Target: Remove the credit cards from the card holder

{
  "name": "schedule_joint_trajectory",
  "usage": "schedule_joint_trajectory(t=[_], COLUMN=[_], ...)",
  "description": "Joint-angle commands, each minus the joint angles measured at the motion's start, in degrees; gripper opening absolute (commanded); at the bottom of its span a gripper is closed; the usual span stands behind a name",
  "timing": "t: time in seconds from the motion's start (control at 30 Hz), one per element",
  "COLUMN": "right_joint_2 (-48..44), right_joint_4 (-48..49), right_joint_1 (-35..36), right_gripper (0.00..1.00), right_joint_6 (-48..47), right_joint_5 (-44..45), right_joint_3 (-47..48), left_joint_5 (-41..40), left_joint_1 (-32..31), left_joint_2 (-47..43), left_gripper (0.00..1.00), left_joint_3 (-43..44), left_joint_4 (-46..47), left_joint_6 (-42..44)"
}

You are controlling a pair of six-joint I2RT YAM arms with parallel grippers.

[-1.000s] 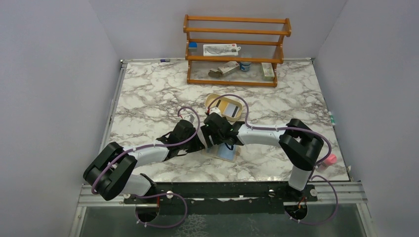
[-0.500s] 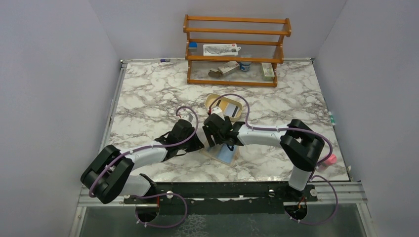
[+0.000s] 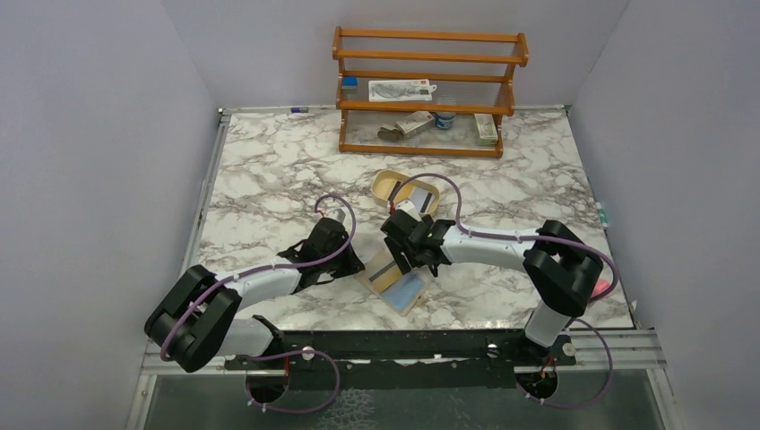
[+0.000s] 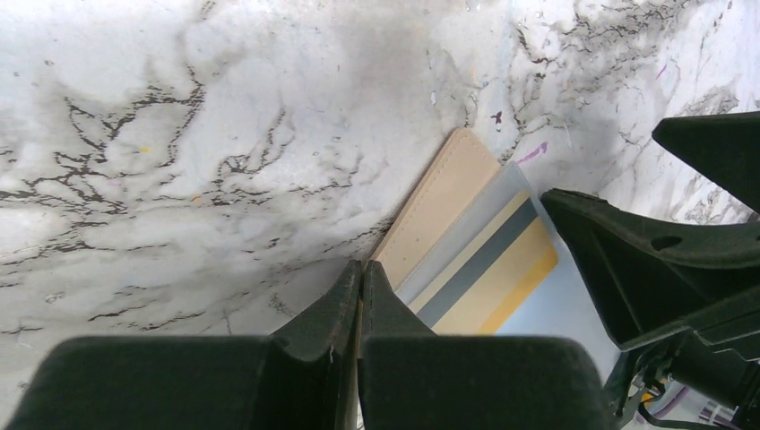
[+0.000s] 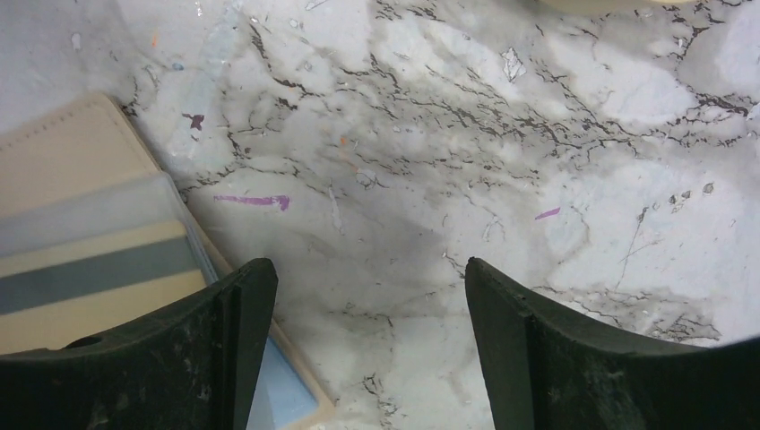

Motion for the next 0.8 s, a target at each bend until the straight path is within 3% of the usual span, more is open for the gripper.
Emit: schedule_joint_trajectory(t=[0.0,0.3,0.53,0.77], right_joint_2=[-1.34,-1.14,-7.89,-17.5], right_joint_4=[-3.26,-0.47,-0.66,8.02], right_joint_1=[-0.05,-0.07,-0.62,-4.94], right_gripper=[0.82,0.82,0.83,0.85], right_joint_6=[-1.82,-2.75,-2.41,0.14], right_joint_5=[-1.9,-6.28,-5.36,-21.98], right_joint_3=[-1.12,2.76,1.49,-0.71], left_joint_5=[-2.46,-2.71,-3.15,-3.56], left_joint_1=[0.52,0.61,0.76,0.79], left_joint_2=[-0.31,-0.58,-0.89,-2.2], left_gripper=[0.0,0.0,0.0,0.0], left_joint_3=[-1.2,-1.87,-3.05,-5.79], left_joint_4=[-1.82,-1.87,-1.29,0.48], left_joint_6=[0.69,-0.1,-2.67,-7.03])
